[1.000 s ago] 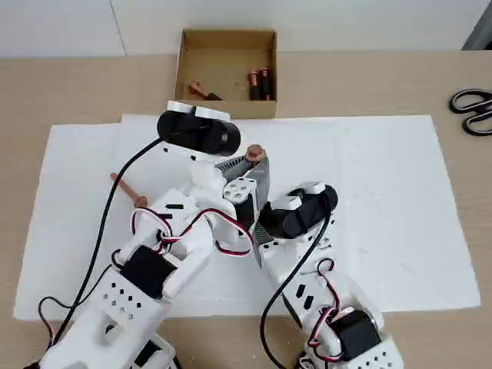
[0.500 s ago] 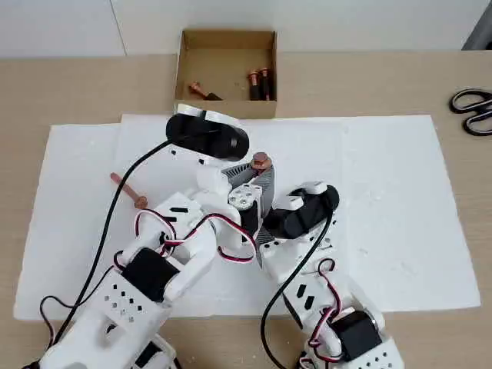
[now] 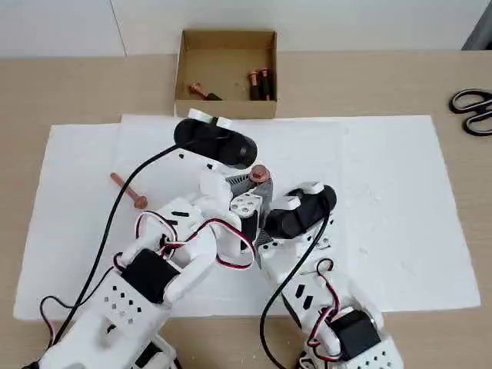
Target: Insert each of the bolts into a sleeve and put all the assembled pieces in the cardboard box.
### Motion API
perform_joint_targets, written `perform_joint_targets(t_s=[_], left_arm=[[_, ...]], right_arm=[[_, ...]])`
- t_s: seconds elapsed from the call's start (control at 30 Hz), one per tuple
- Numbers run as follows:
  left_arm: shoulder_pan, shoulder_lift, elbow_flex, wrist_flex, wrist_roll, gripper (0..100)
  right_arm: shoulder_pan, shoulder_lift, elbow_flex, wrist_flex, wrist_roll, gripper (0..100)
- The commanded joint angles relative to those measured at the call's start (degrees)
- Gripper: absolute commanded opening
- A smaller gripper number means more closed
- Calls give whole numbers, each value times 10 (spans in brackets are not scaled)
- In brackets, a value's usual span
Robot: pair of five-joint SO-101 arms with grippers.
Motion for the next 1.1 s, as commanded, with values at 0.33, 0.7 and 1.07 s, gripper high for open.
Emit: perform_joint_targets(t_s=[0.33,0.7,1.07], left_arm=[[1,62,0,-52,-21,5],[1,73,-2,-6,-21,5],[-4,72,-3,22,-19,5]], right_arm=[[-3,-11,-4,-15,-1,4],[-3,-13,-4,-15,-1,4],[-3,-13,-4,-15,-1,4]])
